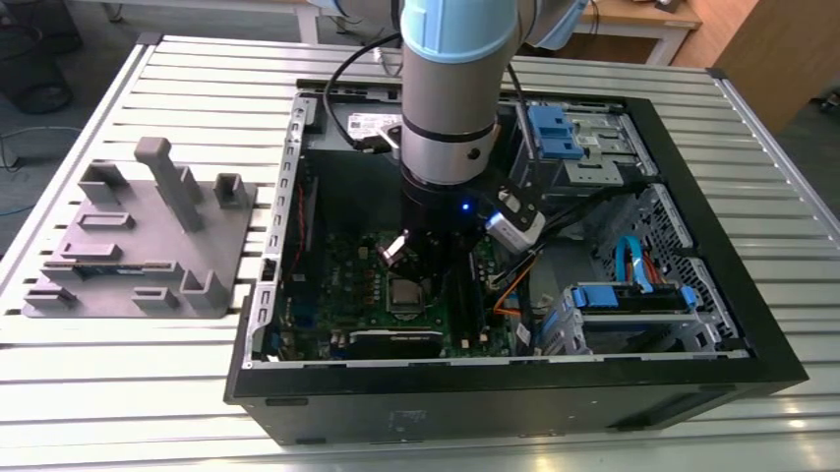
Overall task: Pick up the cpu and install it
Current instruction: 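Install the first cpu locking lever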
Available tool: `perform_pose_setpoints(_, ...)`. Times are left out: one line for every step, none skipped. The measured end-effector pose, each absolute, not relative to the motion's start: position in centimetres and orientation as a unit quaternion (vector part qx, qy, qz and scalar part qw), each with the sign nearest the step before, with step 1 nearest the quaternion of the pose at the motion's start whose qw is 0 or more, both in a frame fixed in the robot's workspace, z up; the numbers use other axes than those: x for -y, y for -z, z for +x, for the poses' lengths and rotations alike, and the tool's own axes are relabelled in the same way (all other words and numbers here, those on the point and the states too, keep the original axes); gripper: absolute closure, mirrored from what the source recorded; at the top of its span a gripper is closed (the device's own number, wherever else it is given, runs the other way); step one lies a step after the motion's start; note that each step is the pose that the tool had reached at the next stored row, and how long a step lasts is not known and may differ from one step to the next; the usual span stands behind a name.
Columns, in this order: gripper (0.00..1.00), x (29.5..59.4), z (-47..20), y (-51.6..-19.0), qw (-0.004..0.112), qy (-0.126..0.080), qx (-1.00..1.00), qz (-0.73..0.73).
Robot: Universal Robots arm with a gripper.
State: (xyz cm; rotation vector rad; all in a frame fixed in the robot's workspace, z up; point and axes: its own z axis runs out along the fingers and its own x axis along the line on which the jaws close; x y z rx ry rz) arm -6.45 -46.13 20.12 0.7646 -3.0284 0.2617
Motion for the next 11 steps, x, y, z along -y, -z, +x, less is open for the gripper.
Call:
perform_pose_setpoints(0.89, 46.13, -6.45, -20.12, 0.004, -0.083, 0.966, 0.244)
perform_pose_setpoints(0.89, 46.13, -6.45, -20.11, 0.004, -0.083, 0.966, 0.244)
perform_pose_setpoints(0.89, 46.14, -6.45, -20.11, 0.003, -0.083, 0.966, 0.244)
perform_pose_setpoints(0.89, 46.18, -6.44, -20.10, 0.003, -0.082, 0.966, 0.244)
perform_pose_setpoints(0.89, 46.23, -6.45, -20.10, 0.003, -0.082, 0.966, 0.244)
perform_pose_setpoints(0.89, 46.28, -6.45, -20.11, 0.003, -0.082, 0.966, 0.244)
perform_pose_setpoints(0.89, 46.33, -6.45, -20.09, 0.003, -0.082, 0.966, 0.244)
perform_pose_setpoints(0.89, 46.37, -6.45, -20.06, 0.003, -0.082, 0.966, 0.244)
perform_pose_setpoints(0.89, 46.42, -6.45, -20.03, 0.003, -0.081, 0.966, 0.244)
perform_pose_setpoints(0.89, 46.50, -6.45, -19.98, 0.003, -0.081, 0.966, 0.244)
perform_pose_setpoints(0.89, 46.57, -6.45, -19.94, 0.003, -0.081, 0.966, 0.244)
